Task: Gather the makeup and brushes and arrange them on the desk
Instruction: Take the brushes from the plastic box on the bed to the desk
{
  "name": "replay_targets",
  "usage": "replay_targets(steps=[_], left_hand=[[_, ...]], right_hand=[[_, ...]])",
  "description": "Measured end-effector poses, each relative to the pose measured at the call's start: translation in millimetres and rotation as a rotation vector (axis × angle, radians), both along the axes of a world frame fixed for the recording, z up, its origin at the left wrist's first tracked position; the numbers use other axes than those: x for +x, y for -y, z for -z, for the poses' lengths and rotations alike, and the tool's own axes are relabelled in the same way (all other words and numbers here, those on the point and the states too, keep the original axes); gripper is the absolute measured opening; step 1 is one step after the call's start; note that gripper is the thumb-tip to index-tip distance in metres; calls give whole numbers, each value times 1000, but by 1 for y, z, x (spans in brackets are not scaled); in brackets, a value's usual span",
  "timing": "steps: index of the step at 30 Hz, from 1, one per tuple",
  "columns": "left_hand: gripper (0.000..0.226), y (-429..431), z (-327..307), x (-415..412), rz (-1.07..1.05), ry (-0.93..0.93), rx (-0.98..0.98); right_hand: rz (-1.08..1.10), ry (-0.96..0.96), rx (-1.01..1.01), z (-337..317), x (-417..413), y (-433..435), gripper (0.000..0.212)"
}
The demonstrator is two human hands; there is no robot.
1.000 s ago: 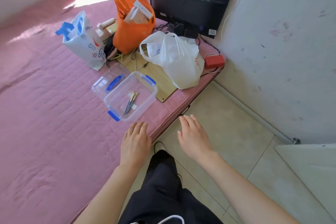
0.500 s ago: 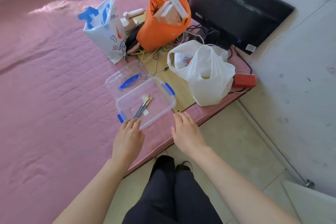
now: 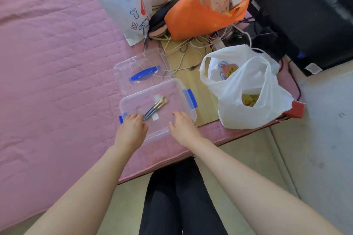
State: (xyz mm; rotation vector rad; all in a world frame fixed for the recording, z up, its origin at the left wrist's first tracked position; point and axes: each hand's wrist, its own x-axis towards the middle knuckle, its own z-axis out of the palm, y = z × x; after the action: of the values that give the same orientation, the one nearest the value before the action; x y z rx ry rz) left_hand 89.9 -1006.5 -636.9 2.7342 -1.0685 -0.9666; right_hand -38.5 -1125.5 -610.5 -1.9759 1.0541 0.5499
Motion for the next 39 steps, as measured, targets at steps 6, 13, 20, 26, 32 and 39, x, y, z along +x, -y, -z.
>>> replay_targets(steps=[6, 13, 20, 26, 32, 39], left_hand=[[25, 25, 64, 17, -104, -40, 12], [32, 48, 145, 38, -180, -95, 58], [31, 56, 197, 43, -21, 34, 141], [11, 62, 225, 44, -55, 71, 80], [5, 56, 229, 42, -21, 113, 39], [10, 53, 235, 39, -71, 83, 14]], right_hand=[[37, -34, 73, 64, 39, 28, 38], [193, -134, 258, 145, 76, 41, 24], [408, -205, 207, 212, 102, 36, 30], [578, -289, 71, 243, 106, 31, 43], [534, -337, -28, 246, 108, 27, 45], [383, -369, -134, 244, 112, 10, 41]])
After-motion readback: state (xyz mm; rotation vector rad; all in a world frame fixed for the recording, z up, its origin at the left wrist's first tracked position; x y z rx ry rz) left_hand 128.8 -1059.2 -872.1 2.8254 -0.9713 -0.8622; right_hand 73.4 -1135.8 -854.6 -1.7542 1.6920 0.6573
